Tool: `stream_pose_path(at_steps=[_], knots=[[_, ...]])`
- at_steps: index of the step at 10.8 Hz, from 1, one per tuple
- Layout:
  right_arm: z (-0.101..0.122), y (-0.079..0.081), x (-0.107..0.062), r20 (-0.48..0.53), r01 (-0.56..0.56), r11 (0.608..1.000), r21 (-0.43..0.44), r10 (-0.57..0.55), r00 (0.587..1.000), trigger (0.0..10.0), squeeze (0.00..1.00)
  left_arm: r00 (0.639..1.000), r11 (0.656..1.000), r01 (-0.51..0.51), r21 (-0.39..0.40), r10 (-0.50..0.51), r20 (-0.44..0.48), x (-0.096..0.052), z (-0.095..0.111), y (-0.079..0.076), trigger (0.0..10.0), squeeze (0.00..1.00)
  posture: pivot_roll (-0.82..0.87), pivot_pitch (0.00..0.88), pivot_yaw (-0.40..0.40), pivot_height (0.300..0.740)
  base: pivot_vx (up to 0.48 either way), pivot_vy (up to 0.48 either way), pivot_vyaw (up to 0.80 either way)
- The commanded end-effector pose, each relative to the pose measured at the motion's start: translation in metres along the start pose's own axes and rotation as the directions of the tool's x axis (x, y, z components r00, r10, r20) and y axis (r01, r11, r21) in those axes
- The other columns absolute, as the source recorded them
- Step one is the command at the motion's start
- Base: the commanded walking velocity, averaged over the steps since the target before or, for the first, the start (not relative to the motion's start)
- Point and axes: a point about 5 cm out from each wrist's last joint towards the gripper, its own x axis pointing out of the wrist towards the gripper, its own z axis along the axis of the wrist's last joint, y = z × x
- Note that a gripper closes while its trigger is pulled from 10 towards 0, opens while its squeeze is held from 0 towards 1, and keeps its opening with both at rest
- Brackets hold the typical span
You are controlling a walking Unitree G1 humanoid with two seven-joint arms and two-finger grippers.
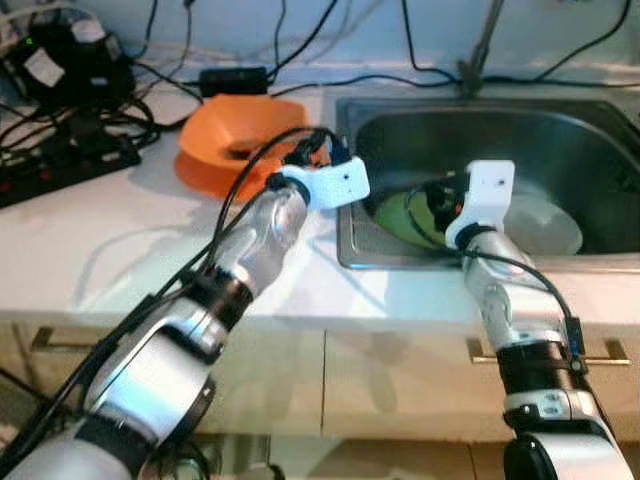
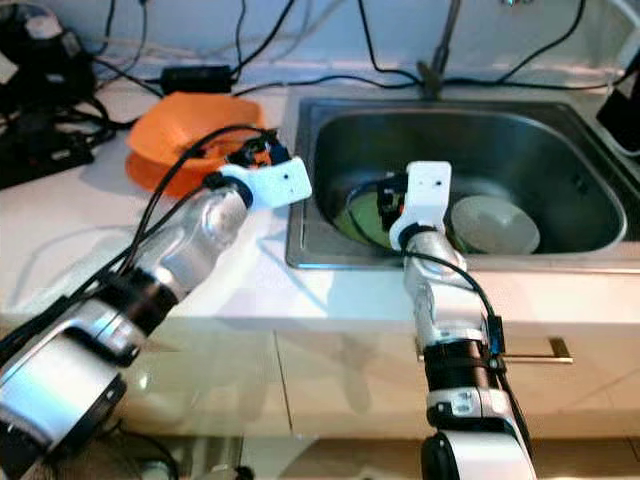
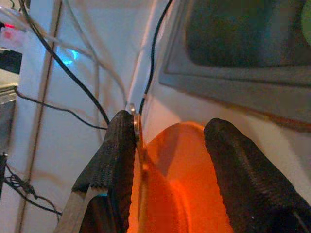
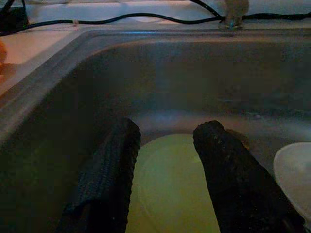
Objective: Kitchen organization
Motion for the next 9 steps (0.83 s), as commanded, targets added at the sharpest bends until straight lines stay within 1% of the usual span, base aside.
stream_pose_path(at_steps=[1, 2, 3, 4, 9], knots=[[0.001, -0.002, -0.003, 0.015, 0.010, 1.000, 0.005, -0.010, 1.000, 10.0, 0.00, 1.000, 1.000, -0.018, 0.022, 0.018, 0.008, 0.002, 0.001, 0.004, 10.0, 0.00, 0.12, 0.115, 0.029, 0.740, 0.000, 0.000, 0.00], [0.001, -0.003, -0.003, 0.015, 0.013, 1.000, 0.005, -0.013, 1.000, 10.0, 0.00, 1.000, 0.999, -0.025, 0.023, 0.025, 0.008, 0.004, 0.000, 0.006, 10.0, 0.00, 0.12, 0.115, 0.028, 0.740, 0.000, 0.000, 0.00], [0.000, -0.003, -0.003, 0.012, 0.016, 1.000, 0.005, -0.016, 1.000, 10.0, 0.00, 0.999, 0.999, -0.036, 0.026, 0.036, 0.009, 0.005, -0.001, 0.008, 9.2, 0.00, 0.12, 0.116, 0.029, 0.740, 0.000, 0.000, 0.00], [0.000, -0.003, -0.003, 0.011, 0.016, 1.000, 0.006, -0.016, 1.000, 10.0, 0.00, 0.999, 0.998, -0.048, 0.027, 0.048, 0.010, 0.007, -0.001, 0.009, 0.0, 0.00, 0.13, 0.114, 0.028, 0.740, 0.000, 0.000, 0.00], [0.000, -0.002, -0.001, 0.013, 0.017, 1.000, 0.011, -0.017, 1.000, 10.0, 0.00, 0.997, 0.996, -0.081, 0.029, 0.081, 0.009, 0.009, -0.004, 0.015, 0.0, 0.00, 0.13, 0.106, 0.027, 0.740, 0.000, 0.000, 0.00]])
